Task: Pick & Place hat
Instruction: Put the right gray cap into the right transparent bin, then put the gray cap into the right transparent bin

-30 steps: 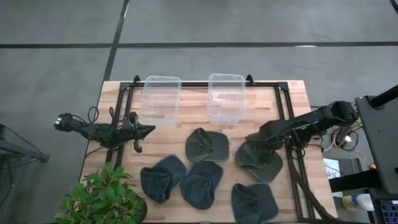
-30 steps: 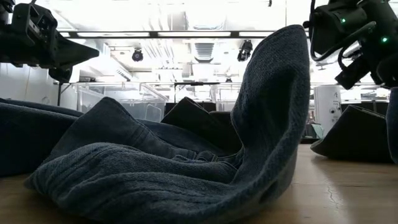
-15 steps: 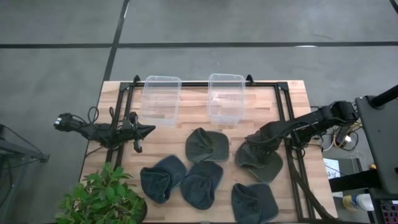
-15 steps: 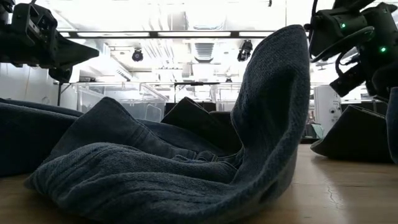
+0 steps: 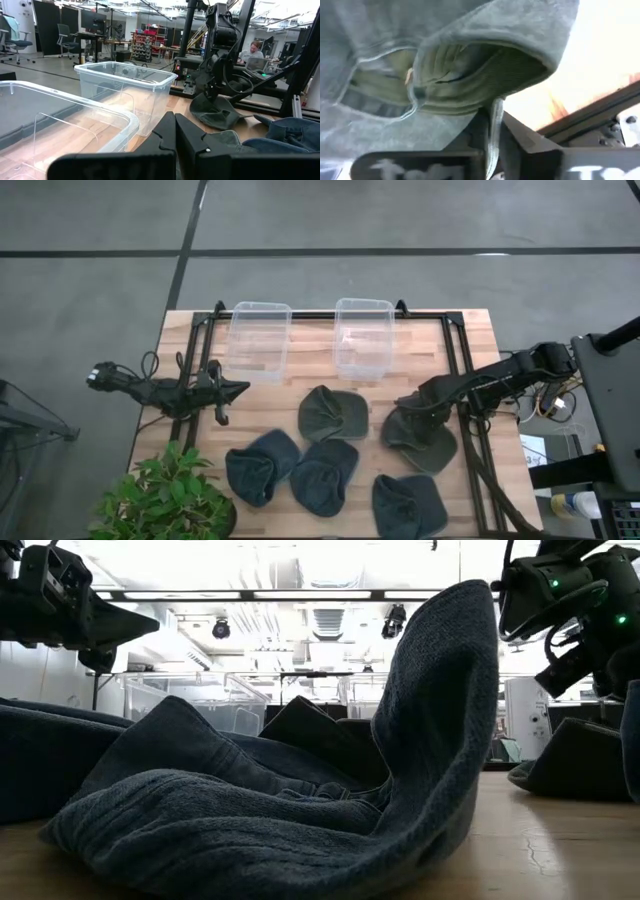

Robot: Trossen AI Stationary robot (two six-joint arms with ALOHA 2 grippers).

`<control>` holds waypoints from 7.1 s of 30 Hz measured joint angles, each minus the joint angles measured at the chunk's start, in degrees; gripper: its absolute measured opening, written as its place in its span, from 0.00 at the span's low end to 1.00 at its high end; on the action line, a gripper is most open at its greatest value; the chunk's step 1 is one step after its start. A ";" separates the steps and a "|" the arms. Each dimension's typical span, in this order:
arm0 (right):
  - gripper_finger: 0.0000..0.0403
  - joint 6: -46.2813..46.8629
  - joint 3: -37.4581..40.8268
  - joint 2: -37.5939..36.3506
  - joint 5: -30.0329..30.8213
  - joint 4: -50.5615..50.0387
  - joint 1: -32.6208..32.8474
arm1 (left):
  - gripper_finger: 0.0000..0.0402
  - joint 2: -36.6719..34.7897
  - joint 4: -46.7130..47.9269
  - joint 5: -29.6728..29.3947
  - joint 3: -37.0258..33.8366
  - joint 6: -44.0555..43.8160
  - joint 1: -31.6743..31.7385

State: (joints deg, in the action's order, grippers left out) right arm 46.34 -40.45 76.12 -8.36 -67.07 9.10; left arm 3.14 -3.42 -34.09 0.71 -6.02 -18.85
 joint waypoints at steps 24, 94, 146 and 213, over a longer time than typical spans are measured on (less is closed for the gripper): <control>0.03 18.48 -27.66 -5.28 4.35 -22.90 0.00 | 0.00 0.00 0.00 0.00 0.02 0.01 -0.02; 0.12 -3.77 -44.63 17.02 19.39 7.28 -36.71 | 0.00 0.00 -0.02 0.02 0.02 0.02 -0.04; 0.56 -15.86 -46.72 13.99 16.76 6.11 -0.53 | 0.00 0.00 -0.02 0.00 0.01 0.01 -0.06; 0.53 -6.20 -3.52 19.25 23.32 54.49 -7.04 | 0.00 0.00 -0.02 0.00 0.01 0.01 -0.04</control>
State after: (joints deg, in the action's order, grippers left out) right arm 40.13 -43.97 95.37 14.96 -12.57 2.07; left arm 3.14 -3.44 -34.09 0.72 -6.01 -18.90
